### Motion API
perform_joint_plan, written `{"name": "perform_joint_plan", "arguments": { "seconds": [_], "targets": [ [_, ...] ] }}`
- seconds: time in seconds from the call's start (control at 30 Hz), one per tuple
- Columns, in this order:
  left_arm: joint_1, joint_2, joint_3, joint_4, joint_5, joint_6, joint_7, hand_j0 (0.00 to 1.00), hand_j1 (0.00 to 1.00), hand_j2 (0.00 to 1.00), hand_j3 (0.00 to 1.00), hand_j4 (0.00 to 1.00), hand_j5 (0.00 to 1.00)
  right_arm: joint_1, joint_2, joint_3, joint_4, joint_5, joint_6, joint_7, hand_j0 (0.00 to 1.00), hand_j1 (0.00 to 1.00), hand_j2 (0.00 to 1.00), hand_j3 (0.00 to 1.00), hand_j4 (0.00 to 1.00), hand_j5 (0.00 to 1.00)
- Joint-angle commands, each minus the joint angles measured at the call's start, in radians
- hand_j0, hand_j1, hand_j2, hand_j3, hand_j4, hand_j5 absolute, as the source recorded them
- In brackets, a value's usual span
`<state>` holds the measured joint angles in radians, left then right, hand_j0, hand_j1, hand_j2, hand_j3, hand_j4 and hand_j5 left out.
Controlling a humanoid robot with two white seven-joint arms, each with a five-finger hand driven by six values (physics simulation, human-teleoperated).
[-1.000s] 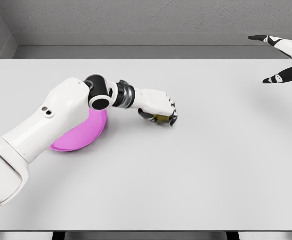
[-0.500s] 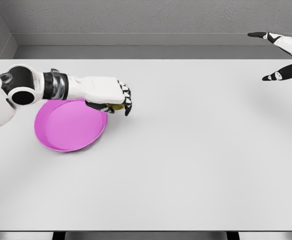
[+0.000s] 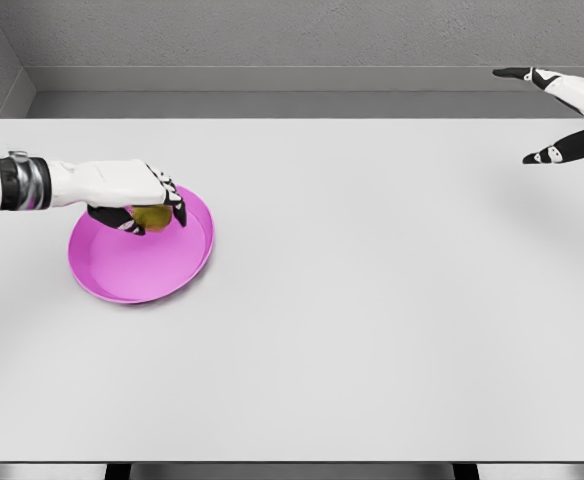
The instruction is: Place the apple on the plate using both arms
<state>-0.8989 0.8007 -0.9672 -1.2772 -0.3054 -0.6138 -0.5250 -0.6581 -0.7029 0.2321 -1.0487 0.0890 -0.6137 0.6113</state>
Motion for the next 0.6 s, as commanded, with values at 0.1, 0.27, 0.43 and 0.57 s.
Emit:
{"name": "perform_joint_plan", "arguments": {
  "seconds": [0.1, 0.27, 0.43, 0.57],
  "targets": [
    [0.002, -0.012, 0.002, 0.024, 0.012, 0.003, 0.003, 0.96, 0.96, 0.96, 0.96, 0.96, 0.96, 0.002, -0.001, -0.001, -0.001, -0.008, 0.003, 0.000, 1.00, 1.00, 1.00, 1.00, 1.00, 1.00],
    [-0.012, -0.014, 0.056, 0.025, 0.048, 0.003, 0.014, 1.00, 1.00, 1.00, 1.00, 1.00, 1.00, 0.005, -0.004, 0.001, -0.001, -0.008, 0.003, 0.000, 1.00, 1.00, 1.00, 1.00, 1.00, 1.00],
    [-0.014, -0.023, 0.136, 0.303, 0.282, 0.003, 0.011, 1.00, 1.00, 1.00, 1.00, 1.00, 1.00, 0.006, -0.004, 0.001, -0.001, -0.008, 0.003, 0.000, 1.00, 1.00, 1.00, 1.00, 1.00, 1.00],
    [-0.012, -0.041, 0.183, 0.440, 0.281, 0.003, 0.010, 1.00, 1.00, 1.00, 1.00, 1.00, 1.00, 0.006, -0.004, 0.001, -0.001, -0.008, 0.003, 0.000, 1.00, 1.00, 1.00, 1.00, 1.00, 1.00]
  ]
}}
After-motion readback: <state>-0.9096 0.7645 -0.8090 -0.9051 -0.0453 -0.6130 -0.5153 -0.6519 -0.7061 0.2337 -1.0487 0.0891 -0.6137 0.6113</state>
